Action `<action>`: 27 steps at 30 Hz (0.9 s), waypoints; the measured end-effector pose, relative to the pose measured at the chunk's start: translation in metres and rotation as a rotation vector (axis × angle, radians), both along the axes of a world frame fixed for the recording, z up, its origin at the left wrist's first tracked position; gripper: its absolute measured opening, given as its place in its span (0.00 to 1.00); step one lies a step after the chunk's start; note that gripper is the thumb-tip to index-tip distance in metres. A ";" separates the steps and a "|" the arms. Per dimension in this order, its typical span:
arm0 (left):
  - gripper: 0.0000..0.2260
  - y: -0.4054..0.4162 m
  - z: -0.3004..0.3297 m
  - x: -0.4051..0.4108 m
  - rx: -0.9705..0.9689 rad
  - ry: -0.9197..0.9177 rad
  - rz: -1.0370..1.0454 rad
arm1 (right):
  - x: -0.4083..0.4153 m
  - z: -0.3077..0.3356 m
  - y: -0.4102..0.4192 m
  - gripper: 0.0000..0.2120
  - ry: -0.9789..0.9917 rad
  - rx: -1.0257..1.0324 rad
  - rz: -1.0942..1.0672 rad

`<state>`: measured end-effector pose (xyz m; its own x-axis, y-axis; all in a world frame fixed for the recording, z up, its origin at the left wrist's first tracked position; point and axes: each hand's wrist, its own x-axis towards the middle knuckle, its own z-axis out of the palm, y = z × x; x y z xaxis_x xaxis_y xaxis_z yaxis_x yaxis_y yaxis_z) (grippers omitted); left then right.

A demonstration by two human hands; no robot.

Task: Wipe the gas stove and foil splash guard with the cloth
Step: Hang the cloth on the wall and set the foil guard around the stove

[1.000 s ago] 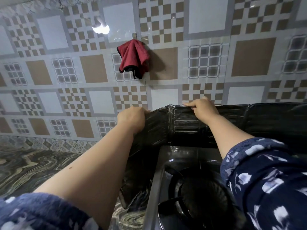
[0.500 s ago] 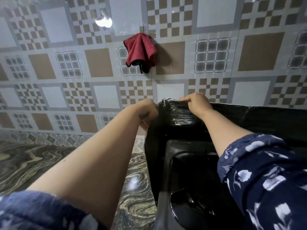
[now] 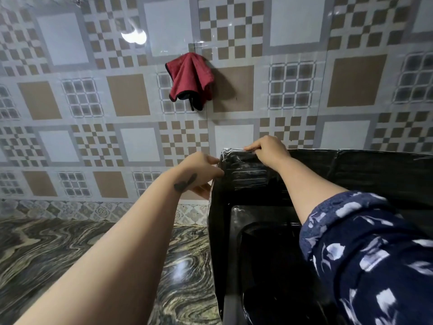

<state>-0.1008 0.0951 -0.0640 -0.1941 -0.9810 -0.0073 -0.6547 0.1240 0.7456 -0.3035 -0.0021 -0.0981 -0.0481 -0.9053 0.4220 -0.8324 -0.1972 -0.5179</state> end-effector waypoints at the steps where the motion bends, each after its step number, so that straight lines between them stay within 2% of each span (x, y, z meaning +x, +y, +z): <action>1: 0.22 0.000 -0.002 0.000 0.018 0.021 -0.004 | 0.003 -0.002 -0.004 0.19 0.002 -0.004 -0.010; 7: 0.22 -0.011 -0.008 -0.004 -0.030 0.083 -0.011 | 0.009 -0.006 -0.022 0.19 0.025 -0.085 -0.088; 11: 0.22 -0.016 -0.015 -0.010 -0.024 0.139 0.012 | 0.013 -0.007 -0.031 0.18 -0.003 -0.042 -0.060; 17: 0.20 -0.025 -0.027 -0.020 -0.035 0.260 0.040 | 0.022 -0.017 -0.032 0.24 0.029 -0.036 -0.075; 27: 0.24 -0.019 -0.007 -0.001 -0.019 0.019 0.021 | 0.022 -0.008 -0.010 0.26 0.362 -0.032 -0.018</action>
<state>-0.1019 0.0762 -0.0705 -0.1737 -0.9847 0.0150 -0.6434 0.1250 0.7553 -0.2816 -0.0124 -0.1065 0.0936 -0.8919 0.4424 -0.9642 -0.1919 -0.1830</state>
